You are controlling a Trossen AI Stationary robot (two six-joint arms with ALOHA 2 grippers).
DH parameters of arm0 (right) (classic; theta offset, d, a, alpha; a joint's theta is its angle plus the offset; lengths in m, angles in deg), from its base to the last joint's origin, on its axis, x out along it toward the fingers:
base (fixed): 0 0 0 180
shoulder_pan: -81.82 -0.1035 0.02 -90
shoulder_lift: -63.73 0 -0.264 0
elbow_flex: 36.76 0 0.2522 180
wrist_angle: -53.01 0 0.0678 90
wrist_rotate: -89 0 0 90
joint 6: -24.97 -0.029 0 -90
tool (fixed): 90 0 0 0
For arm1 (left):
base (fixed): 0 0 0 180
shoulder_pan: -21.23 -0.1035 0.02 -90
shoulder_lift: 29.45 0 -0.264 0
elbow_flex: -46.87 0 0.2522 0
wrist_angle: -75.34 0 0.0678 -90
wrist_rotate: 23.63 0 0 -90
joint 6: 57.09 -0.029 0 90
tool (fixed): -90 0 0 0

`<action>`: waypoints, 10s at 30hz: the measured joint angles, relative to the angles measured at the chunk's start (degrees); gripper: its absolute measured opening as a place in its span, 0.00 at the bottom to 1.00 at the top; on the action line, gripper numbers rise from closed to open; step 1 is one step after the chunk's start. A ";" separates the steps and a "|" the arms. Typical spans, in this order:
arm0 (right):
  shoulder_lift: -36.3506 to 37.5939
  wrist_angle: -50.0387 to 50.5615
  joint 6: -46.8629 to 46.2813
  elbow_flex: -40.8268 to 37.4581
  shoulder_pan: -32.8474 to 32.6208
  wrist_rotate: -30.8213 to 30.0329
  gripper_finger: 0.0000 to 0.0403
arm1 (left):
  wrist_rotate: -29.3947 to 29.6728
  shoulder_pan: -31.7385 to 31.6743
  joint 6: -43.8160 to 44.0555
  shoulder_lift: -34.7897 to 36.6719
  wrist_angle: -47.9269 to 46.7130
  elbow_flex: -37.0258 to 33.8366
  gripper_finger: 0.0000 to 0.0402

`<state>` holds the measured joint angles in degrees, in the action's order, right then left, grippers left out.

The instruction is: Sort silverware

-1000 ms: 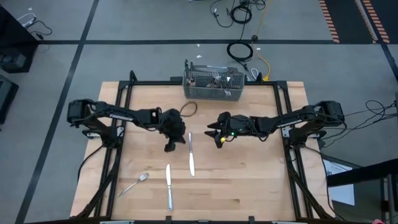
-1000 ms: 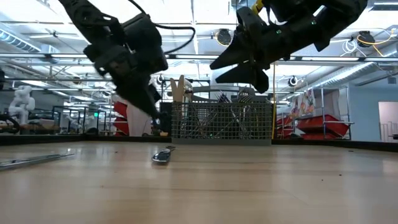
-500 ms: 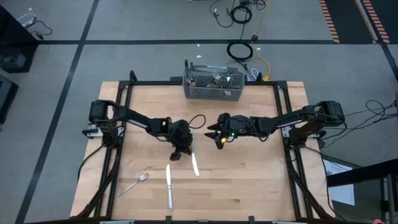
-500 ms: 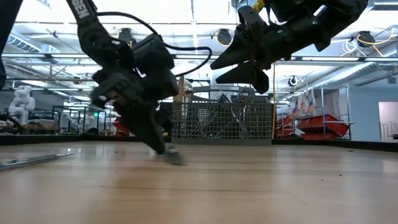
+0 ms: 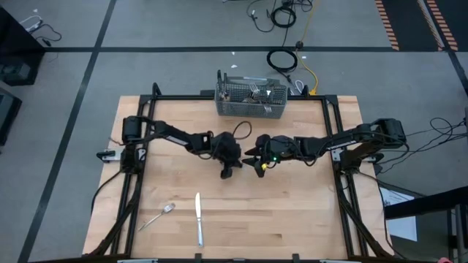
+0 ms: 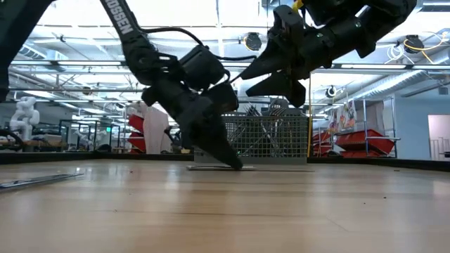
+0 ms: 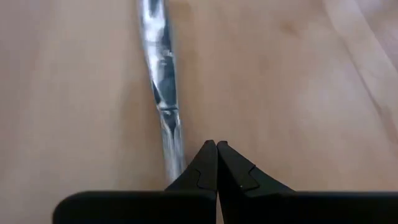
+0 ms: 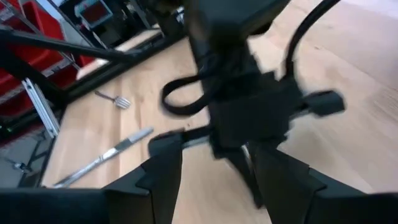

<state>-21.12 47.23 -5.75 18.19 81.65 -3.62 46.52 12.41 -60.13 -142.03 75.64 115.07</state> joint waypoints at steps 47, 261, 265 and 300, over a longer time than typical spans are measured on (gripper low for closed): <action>10.29 28.03 10.64 -0.02 4.35 -16.61 0.46 | 16.54 9.06 17.28 16.29 5.10 -18.26 0.00; -22.21 24.03 46.33 13.64 18.60 16.53 0.00 | 46.07 17.38 49.27 12.39 -33.49 0.24 0.60; -22.19 23.89 46.33 13.64 18.62 16.50 0.00 | 45.61 17.38 48.71 11.72 -30.70 0.08 0.60; -18.53 23.11 45.09 13.62 19.12 15.43 0.00 | 37.96 15.00 44.05 4.98 -22.05 -1.19 0.07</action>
<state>-39.66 70.34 39.35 31.80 100.77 11.82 84.48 27.41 -16.08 -137.05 53.58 113.88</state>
